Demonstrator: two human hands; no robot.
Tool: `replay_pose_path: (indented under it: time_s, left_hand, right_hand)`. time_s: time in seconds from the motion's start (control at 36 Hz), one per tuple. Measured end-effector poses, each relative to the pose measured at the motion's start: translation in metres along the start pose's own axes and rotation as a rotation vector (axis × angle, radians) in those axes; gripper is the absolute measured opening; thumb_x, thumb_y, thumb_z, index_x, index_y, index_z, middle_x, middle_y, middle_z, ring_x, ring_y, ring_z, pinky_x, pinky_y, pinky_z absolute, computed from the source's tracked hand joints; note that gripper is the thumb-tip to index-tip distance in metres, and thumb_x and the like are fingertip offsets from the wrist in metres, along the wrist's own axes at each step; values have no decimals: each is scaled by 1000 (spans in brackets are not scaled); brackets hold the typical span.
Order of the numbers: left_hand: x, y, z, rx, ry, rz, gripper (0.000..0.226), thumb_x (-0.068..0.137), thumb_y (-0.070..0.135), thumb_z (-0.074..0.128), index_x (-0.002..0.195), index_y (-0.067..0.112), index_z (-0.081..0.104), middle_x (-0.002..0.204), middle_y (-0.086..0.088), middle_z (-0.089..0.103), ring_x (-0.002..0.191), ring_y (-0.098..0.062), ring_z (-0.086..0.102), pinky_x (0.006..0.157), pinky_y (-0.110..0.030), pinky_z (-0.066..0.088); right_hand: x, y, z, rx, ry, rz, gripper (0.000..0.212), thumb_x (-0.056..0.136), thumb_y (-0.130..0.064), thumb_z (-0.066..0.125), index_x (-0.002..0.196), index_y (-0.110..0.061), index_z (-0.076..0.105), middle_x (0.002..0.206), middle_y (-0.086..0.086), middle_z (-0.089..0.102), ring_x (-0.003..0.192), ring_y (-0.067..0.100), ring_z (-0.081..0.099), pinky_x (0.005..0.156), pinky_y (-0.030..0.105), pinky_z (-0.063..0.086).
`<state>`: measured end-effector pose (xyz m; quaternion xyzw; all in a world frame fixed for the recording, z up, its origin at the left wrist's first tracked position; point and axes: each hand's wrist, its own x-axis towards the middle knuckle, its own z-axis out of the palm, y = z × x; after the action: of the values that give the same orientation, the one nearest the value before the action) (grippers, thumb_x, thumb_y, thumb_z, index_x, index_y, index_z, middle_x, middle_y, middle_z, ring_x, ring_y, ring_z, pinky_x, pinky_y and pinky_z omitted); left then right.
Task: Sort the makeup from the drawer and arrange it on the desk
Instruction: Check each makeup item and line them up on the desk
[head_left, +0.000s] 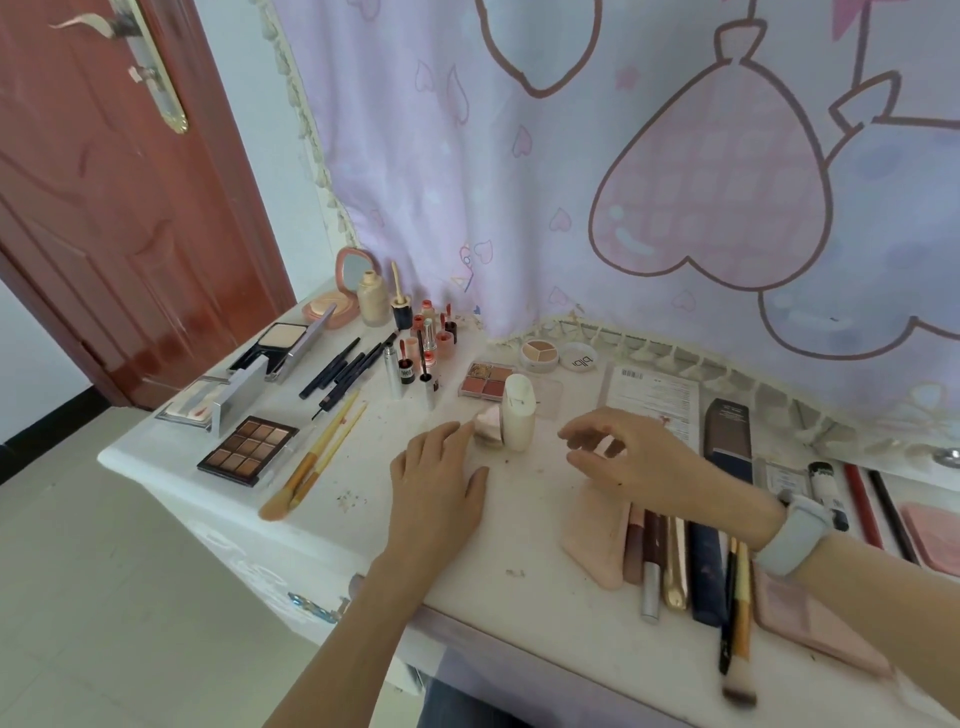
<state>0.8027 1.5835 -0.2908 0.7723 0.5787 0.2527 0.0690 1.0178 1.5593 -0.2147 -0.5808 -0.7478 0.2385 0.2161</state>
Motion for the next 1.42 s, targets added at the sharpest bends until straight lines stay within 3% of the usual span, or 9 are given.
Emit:
replay_pose_path:
  time_s: [0.14, 0.31, 0.67, 0.83, 0.92, 1.03, 1.14, 1.28, 1.42]
  left_hand:
    - [-5, -1, 6, 162, -32, -13, 48, 95, 39, 35, 139, 17, 38, 147, 0, 34, 135, -19, 28, 109, -33, 18]
    - [-7, 1, 5, 150, -21, -7, 44, 94, 34, 42, 134, 15, 46, 143, -3, 41, 133, -21, 33, 108, -35, 21]
    - [-9, 0, 0, 69, -25, -5, 42, 94, 32, 45, 133, 17, 49, 143, -2, 42, 134, -20, 32, 110, -34, 18]
    - [-12, -1, -3, 11, -18, -7, 41, 94, 30, 46, 133, 17, 48, 141, 1, 44, 133, -17, 33, 110, -30, 17]
    - [-10, 3, -6, -100, 23, -20, 37, 93, 23, 50, 129, 14, 52, 134, -2, 50, 126, -20, 42, 108, -34, 27]
    - [-12, 9, -16, -371, 140, -9, 30, 92, 18, 54, 122, 13, 56, 119, 1, 58, 112, -17, 53, 94, -27, 39]
    - [-20, 18, -24, -584, 108, 84, 39, 90, 44, 44, 123, 23, 53, 109, 12, 60, 98, -5, 57, 85, -23, 46]
    - [-36, 30, -25, -637, 108, 182, 51, 78, 47, 58, 124, 44, 39, 107, 24, 53, 85, 1, 54, 73, -9, 43]
    - [-42, 34, -33, -461, 237, 239, 47, 81, 40, 59, 118, 10, 54, 86, -1, 58, 68, -7, 45, 62, -14, 41]
  right_hand:
    - [-18, 1, -7, -350, -340, -117, 54, 84, -49, 56, 135, -38, 40, 134, -15, 41, 126, 4, 28, 105, 29, 25]
    - [-23, 5, 1, -653, -445, -177, 73, 79, -57, 55, 142, -38, 27, 145, -12, 30, 135, 12, 14, 109, 34, 10]
    - [-20, -1, 4, -722, -391, -357, 42, 84, -52, 53, 117, -28, 48, 119, -6, 39, 112, 15, 32, 98, 34, 20]
    - [-19, -15, -8, -657, -120, -572, 20, 94, -38, 47, 88, -20, 55, 92, -8, 56, 91, 14, 49, 87, 26, 24]
    - [-20, -21, -18, -447, 136, -513, 18, 87, -27, 61, 75, -13, 59, 77, -3, 59, 76, 16, 52, 75, 25, 30]
    - [-25, -24, -18, 124, 336, -149, 10, 86, -20, 62, 77, -20, 57, 75, -6, 58, 69, 4, 49, 66, 19, 39]
    - [-22, -27, -9, 536, 455, 132, 15, 89, -15, 59, 76, -16, 53, 71, 1, 57, 51, 4, 51, 55, 22, 46]
    - [-22, -31, 5, 1048, 448, 446, 15, 90, -13, 59, 79, -7, 51, 79, 8, 59, 54, 8, 63, 51, 20, 53]
    - [-29, -38, 11, 1414, 273, 550, 10, 91, -9, 56, 84, -2, 54, 68, 12, 60, 45, 13, 59, 42, 19, 50]
